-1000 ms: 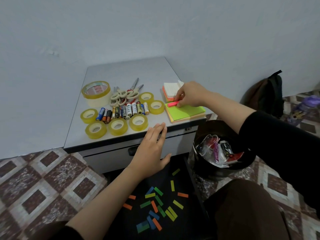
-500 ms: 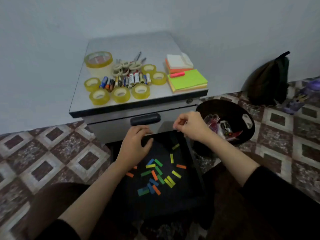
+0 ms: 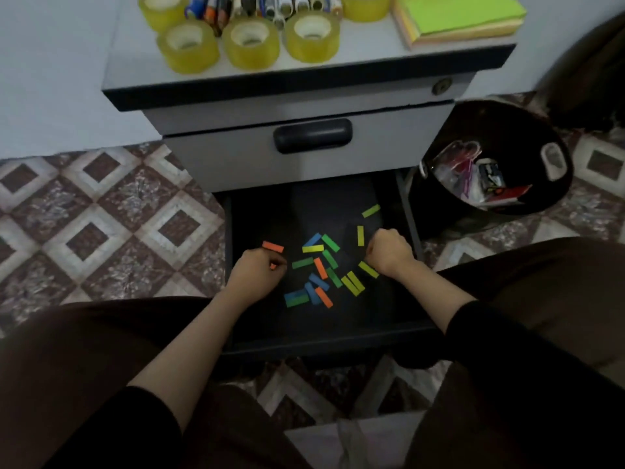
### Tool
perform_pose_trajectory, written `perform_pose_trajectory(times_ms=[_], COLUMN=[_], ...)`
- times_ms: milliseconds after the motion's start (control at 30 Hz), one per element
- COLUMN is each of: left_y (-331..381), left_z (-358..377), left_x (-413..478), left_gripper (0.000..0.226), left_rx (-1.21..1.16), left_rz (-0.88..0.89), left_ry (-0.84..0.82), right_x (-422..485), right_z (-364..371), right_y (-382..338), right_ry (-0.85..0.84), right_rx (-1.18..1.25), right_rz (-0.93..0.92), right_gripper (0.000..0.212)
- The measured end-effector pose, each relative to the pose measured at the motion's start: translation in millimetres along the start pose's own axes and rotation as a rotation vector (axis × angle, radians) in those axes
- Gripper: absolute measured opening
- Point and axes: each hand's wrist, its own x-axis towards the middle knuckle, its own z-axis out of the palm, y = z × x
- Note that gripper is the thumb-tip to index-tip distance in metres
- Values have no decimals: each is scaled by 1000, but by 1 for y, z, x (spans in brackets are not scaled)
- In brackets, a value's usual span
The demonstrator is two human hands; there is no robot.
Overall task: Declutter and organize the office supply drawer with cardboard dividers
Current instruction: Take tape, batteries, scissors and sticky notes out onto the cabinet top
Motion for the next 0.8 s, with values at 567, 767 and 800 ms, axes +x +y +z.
perform_pose_trajectory(times_ms=[567, 767, 800], left_y=[22, 19, 19], left_z=[54, 73, 74], left_x=[70, 75, 76], left_gripper=[28, 20, 19], left_rx=[235, 284, 253], left_rz=[45, 65, 63], left_ry=[8, -9, -7], right_x=[7, 17, 18], right_z=[56, 54, 54], right_y=[7, 8, 6], right_ry=[11, 23, 18], right_rx=[-88, 306, 325], right_rz=[47, 61, 34], right_gripper=[19, 16, 17])
